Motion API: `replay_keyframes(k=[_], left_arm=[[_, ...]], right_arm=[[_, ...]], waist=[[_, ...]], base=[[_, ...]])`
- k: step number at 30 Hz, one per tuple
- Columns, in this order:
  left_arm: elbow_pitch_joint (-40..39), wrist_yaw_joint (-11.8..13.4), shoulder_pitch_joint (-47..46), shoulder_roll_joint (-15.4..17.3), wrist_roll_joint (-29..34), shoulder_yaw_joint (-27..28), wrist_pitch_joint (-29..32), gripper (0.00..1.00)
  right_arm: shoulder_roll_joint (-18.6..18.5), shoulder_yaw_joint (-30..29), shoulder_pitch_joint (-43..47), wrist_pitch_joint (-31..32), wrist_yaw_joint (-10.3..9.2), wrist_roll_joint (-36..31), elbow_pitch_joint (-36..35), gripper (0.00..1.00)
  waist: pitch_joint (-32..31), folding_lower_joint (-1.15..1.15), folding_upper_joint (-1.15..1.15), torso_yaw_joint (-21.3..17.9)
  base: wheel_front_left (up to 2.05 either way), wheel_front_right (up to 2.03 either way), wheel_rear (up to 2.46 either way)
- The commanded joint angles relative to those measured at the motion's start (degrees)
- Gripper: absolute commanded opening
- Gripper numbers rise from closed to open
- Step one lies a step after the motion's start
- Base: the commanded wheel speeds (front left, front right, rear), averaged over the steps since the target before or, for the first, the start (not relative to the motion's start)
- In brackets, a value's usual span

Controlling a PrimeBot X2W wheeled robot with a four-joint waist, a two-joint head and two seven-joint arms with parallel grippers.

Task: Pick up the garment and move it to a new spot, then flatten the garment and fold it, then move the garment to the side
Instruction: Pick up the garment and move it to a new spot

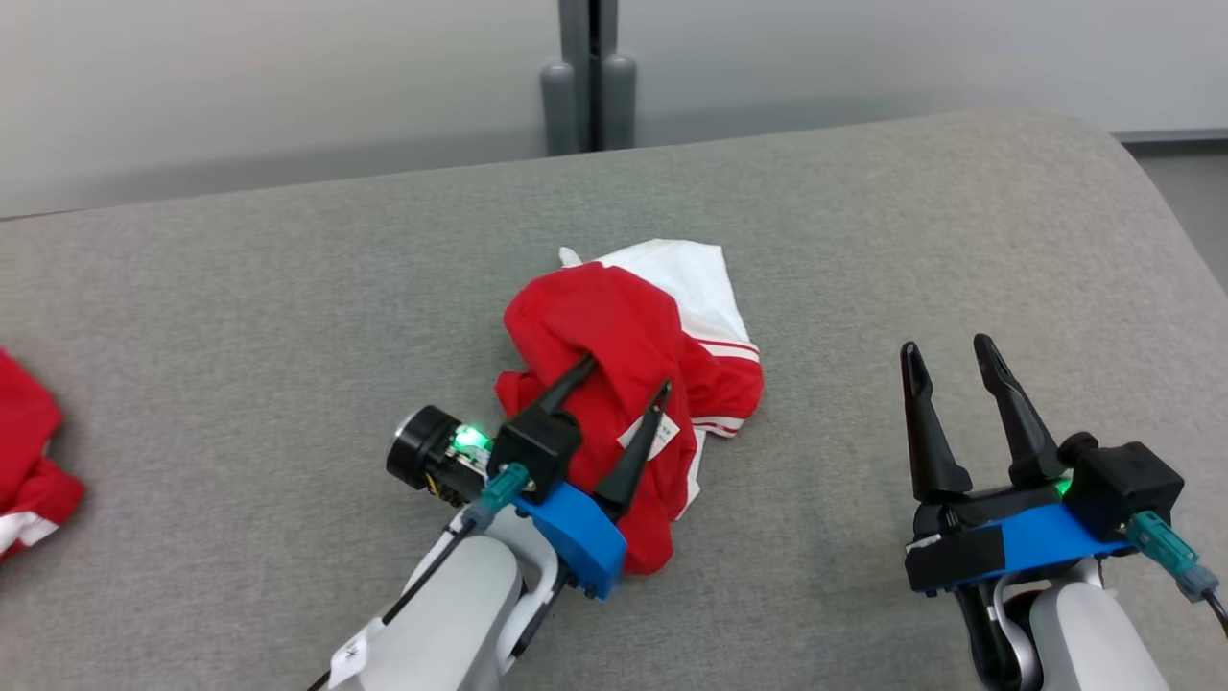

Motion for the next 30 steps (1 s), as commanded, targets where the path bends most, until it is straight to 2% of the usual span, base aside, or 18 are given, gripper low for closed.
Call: replay_keyframes(k=[1,9,17,24,30], left_arm=[[-1.0,1.2,0.0,0.3,-0.5,1.3,-0.9,1.00],[-8.2,5.8,4.2,4.7,-2.4,8.6,-2.6,1.00],[-19.4,10.5,11.8,8.1,0.1,18.6,-2.6,1.00],[-24.7,12.6,19.4,9.1,1.9,25.5,-2.6,1.00],[-24.8,12.3,26.8,8.2,2.3,29.9,-2.6,1.00]], right_arm=[[-0.1,0.0,1.2,-0.3,0.01,-0.5,0.1,1.00],[-0.1,-0.8,2.6,-0.3,0.02,-1.1,0.4,1.00],[-0.1,-1.5,3.6,-0.3,0.01,-1.3,1.1,1.00],[-0.1,-2.0,4.4,-0.3,0.02,-1.5,1.7,1.00],[-0.1,-2.5,5.7,-0.3,0.02,-2.0,2.7,1.00]], waist=[[-0.2,0.00,0.00,1.0],[-2.4,0.00,0.00,5.5],[-4.0,0.00,0.00,9.0],[-5.3,0.00,0.00,10.2],[-6.8,0.00,0.00,10.8]], base=[[0.00,0.00,0.00],[0.00,0.00,0.00],[0.00,0.00,0.00],[0.00,0.00,0.00],[0.00,0.00,0.00]])
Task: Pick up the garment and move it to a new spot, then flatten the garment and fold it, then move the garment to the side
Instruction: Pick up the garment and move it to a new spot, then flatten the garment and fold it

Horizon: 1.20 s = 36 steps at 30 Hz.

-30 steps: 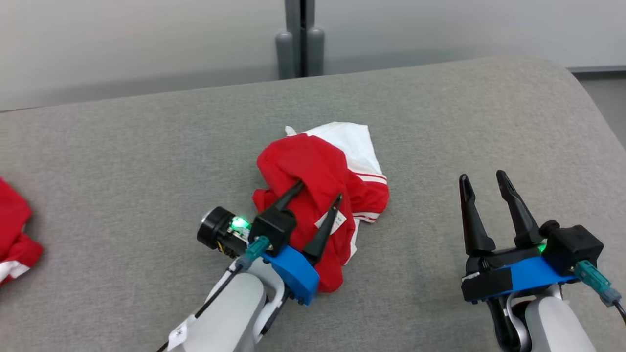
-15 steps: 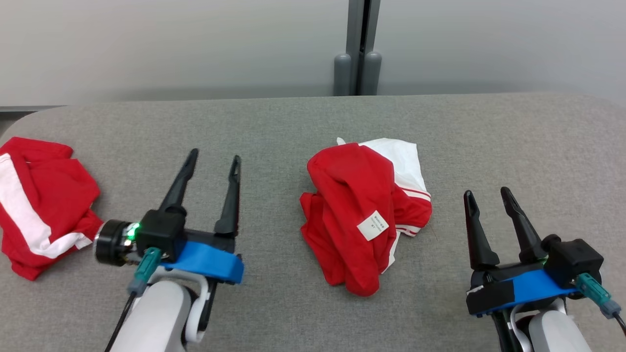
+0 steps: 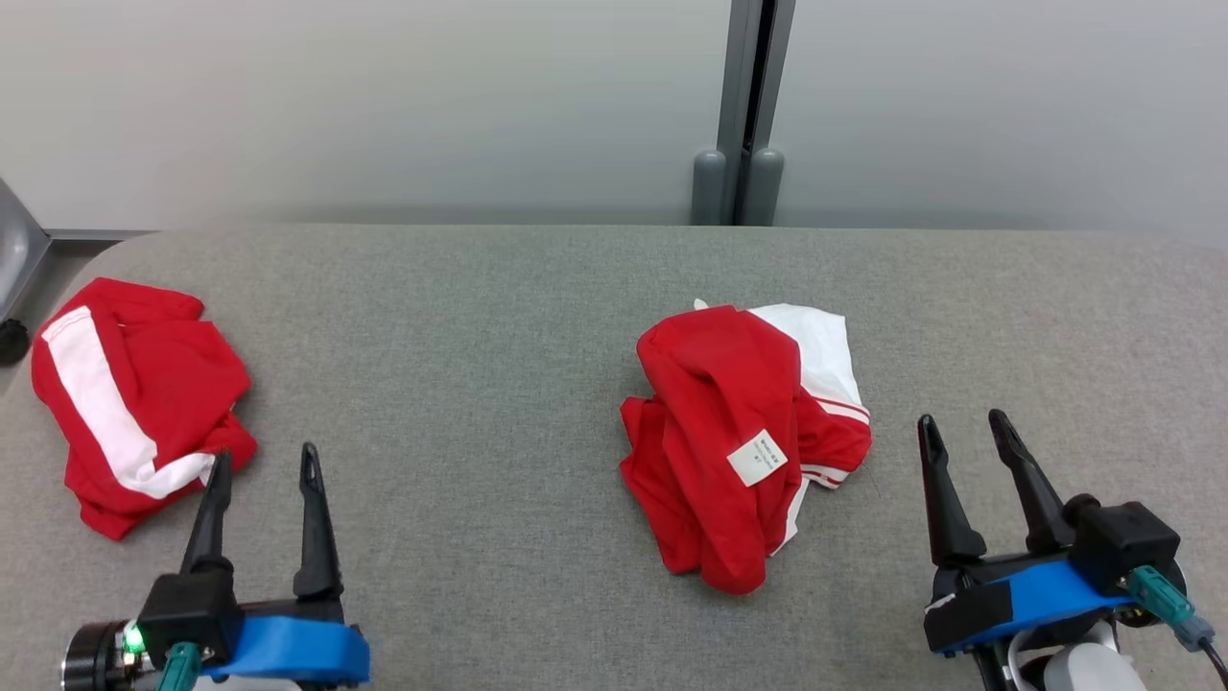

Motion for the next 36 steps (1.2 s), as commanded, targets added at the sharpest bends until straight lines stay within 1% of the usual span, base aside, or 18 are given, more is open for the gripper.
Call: replay_keyframes(k=[1,7,16,31,36], left_arm=[[0.4,-0.5,1.1,-0.4,-0.1,0.6,-0.1,1.00],[2.3,-2.5,4.1,-1.9,1.3,1.6,-0.1,1.00],[4.6,-5.0,4.8,-4.0,3.2,2.6,-0.1,1.00],[5.8,-7.4,4.8,-5.8,5.5,5.6,-0.1,1.00],[5.8,-7.8,4.7,-6.3,6.4,6.2,-0.2,1.00]], right_arm=[[-0.1,-0.2,1.1,-0.2,0.03,-0.2,0.4,1.00],[-0.1,-0.9,2.9,-0.2,0.02,-0.9,2.1,1.00],[-0.1,-0.7,4.6,-0.2,0.03,-1.3,4.3,1.00],[-0.1,-0.4,3.9,-0.2,0.03,-1.4,5.3,1.00],[-0.1,-0.3,3.8,-0.2,0.03,-1.2,5.4,1.00]], waist=[[-0.4,0.00,0.00,0.0],[-2.0,0.00,0.00,0.3],[-3.7,0.00,0.00,-0.6],[-4.0,0.00,0.00,-1.1],[-3.9,0.00,0.00,-1.2]], base=[[0.00,0.00,0.00],[0.00,0.00,0.00],[0.00,0.00,0.00],[0.00,0.00,0.00],[0.00,0.00,0.00]])
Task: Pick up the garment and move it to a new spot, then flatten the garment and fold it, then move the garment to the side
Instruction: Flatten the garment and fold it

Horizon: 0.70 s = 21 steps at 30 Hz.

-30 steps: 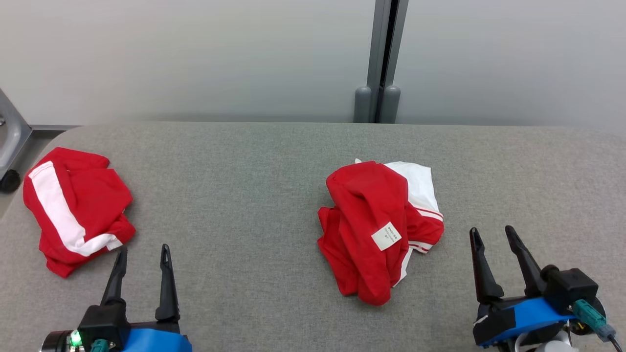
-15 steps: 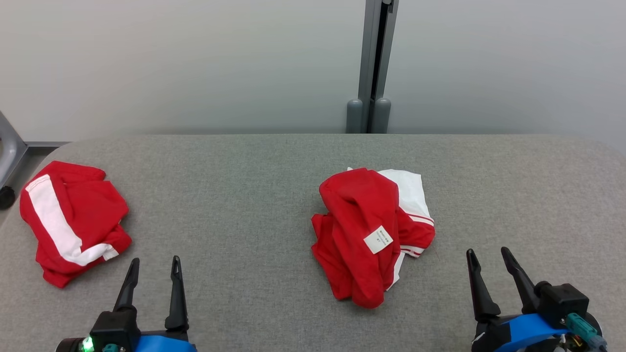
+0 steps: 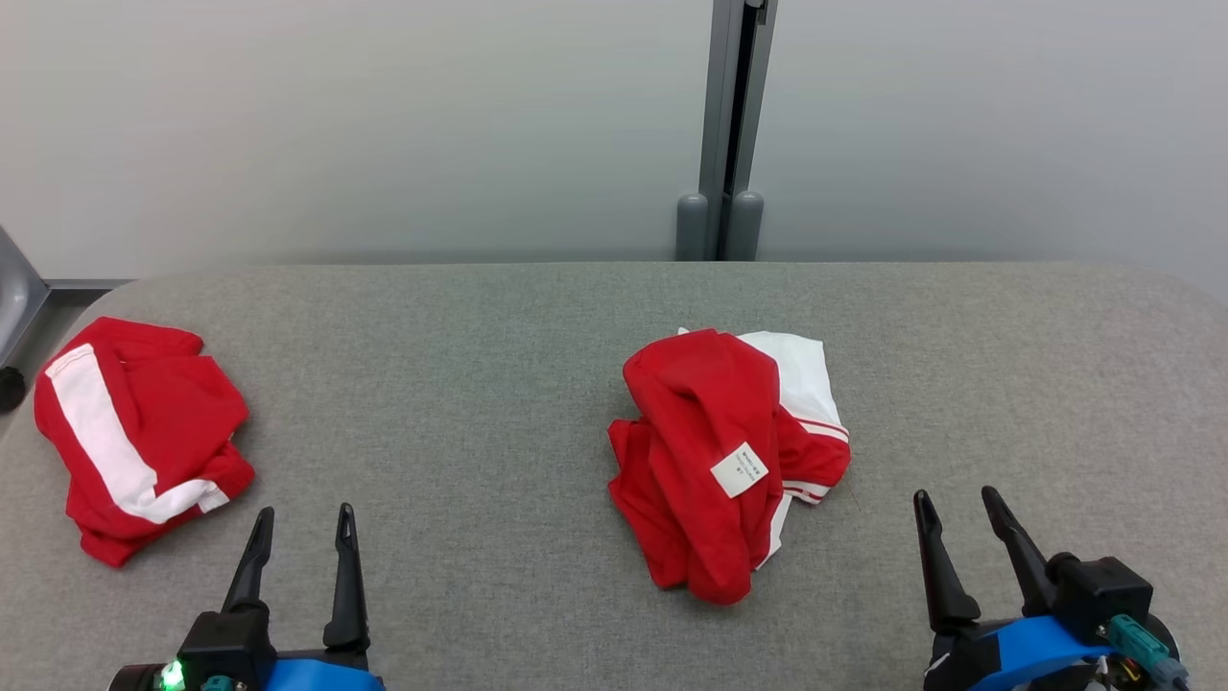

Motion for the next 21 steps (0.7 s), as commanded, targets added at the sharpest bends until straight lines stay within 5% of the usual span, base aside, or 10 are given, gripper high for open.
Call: replay_keyframes(k=[1,12,21], left_arm=[[-0.1,-0.4,0.4,-0.2,0.4,0.7,-0.2,1.00],[0.0,-1.1,-0.2,-0.9,1.4,1.6,-0.2,1.00],[-0.3,-2.0,-4.1,-1.5,2.3,1.3,-0.2,1.00]], right_arm=[[-0.1,0.0,-0.4,-0.2,0.02,-0.1,0.1,1.00],[-0.1,-1.4,-2.3,-0.2,0.03,0.1,1.0,1.00],[-1.5,-1.4,-17.2,1.0,0.02,-6.1,4.0,1.00]], waist=[[0.0,0.00,-0.01,0.0],[0.5,0.00,-0.01,0.2],[4.8,0.00,-0.01,2.3]], base=[[0.00,0.00,0.00],[0.00,0.00,0.00],[0.00,0.00,0.00]])
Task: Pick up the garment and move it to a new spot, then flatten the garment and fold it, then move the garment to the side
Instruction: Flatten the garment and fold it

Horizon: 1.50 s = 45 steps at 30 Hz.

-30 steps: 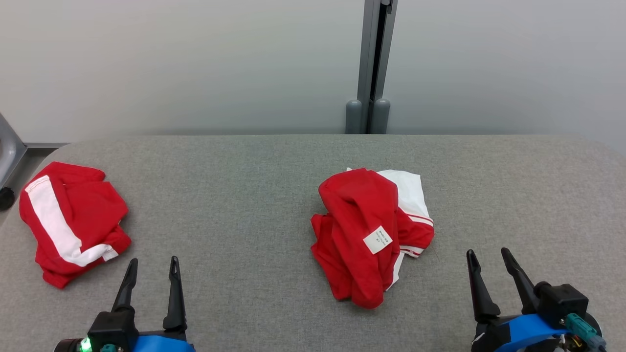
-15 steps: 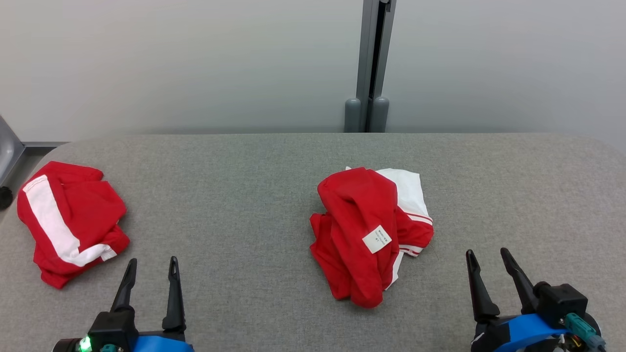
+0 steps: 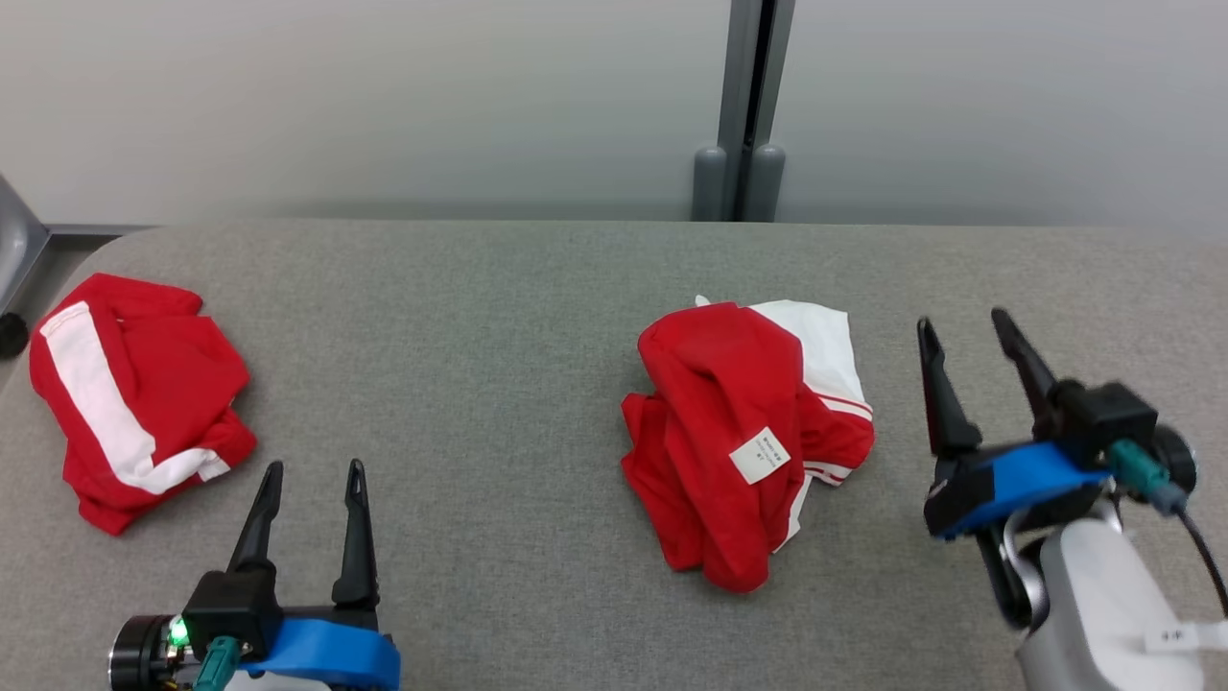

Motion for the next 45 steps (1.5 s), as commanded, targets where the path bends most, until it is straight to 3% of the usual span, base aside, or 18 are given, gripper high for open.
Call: replay_keyframes(k=[1,9,12,20,29,33,34,35,36,40,45], left_arm=[[0.0,-0.3,-1.9,-0.1,0.5,-0.4,-0.2,1.00],[-1.1,-0.3,-5.5,-1.2,0.8,-1.1,-0.2,1.00],[-2.0,-0.1,-7.4,-1.6,0.5,-1.3,-0.2,1.00],[-3.9,0.5,-9.8,-2.4,-0.1,-3.3,-0.2,1.00],[-4.7,1.8,-10.7,-2.6,-1.0,-4.7,-0.2,1.00],[-4.8,2.1,-10.9,-2.6,-1.6,-4.8,-0.2,1.00],[-4.8,2.2,-10.9,-2.6,-1.7,-4.9,-0.2,1.00],[-4.7,2.3,-10.9,-2.6,-1.8,-4.9,-0.2,1.00],[-4.6,2.4,-10.9,-2.6,-1.9,-4.8,-0.2,1.00],[-4.0,2.2,-10.7,-2.6,-1.8,-4.6,-0.2,1.00],[-3.5,2.0,-9.4,-2.6,-1.6,-3.9,-0.2,1.00]], right_arm=[[-1.6,0.6,-4.6,0.5,0.02,-0.7,1.3,1.00],[-7.0,2.9,-19.6,4.5,0.02,-1.6,10.8,1.00],[-9.5,4.7,-26.2,5.7,0.02,-0.6,18.7,1.00],[-13.3,7.5,-32.6,6.5,0.02,0.6,32.0,1.00],[-14.7,9.8,-35.6,6.8,0.02,2.8,43.6,1.00],[-13.1,10.2,-35.3,6.1,0.02,5.2,46.5,1.00],[-12.8,10.5,-35.2,6.0,0.02,5.6,46.9,0.49],[-12.5,10.8,-35.1,5.6,0.02,6.0,47.2,0.13],[-12.1,11.2,-35.1,5.2,0.02,6.7,47.3,0.00],[-12.2,12.6,-35.4,3.3,0.02,8.8,47.3,0.00],[-15.0,13.2,-33.7,0.4,0.02,11.4,46.7,0.00]], waist=[[2.0,0.00,-0.01,1.6],[7.2,0.00,-0.01,5.0],[10.0,0.00,-0.01,6.8],[14.1,0.00,-0.01,10.0],[16.8,0.00,-0.01,11.5],[16.9,0.00,-0.01,11.4],[16.8,0.00,-0.01,11.3],[16.7,0.00,-0.01,11.2],[16.6,0.00,-0.01,11.0],[15.8,0.00,-0.01,10.3],[13.2,0.00,-0.01,9.5]], base=[[0.00,0.00,0.00],[0.00,0.00,0.00],[0.00,0.00,0.00],[0.00,0.00,0.00],[0.00,0.00,0.00],[0.00,0.00,0.00],[0.00,0.00,0.00],[0.00,0.00,0.00],[0.00,0.00,0.00],[0.00,0.00,0.00],[0.00,0.00,0.00]])
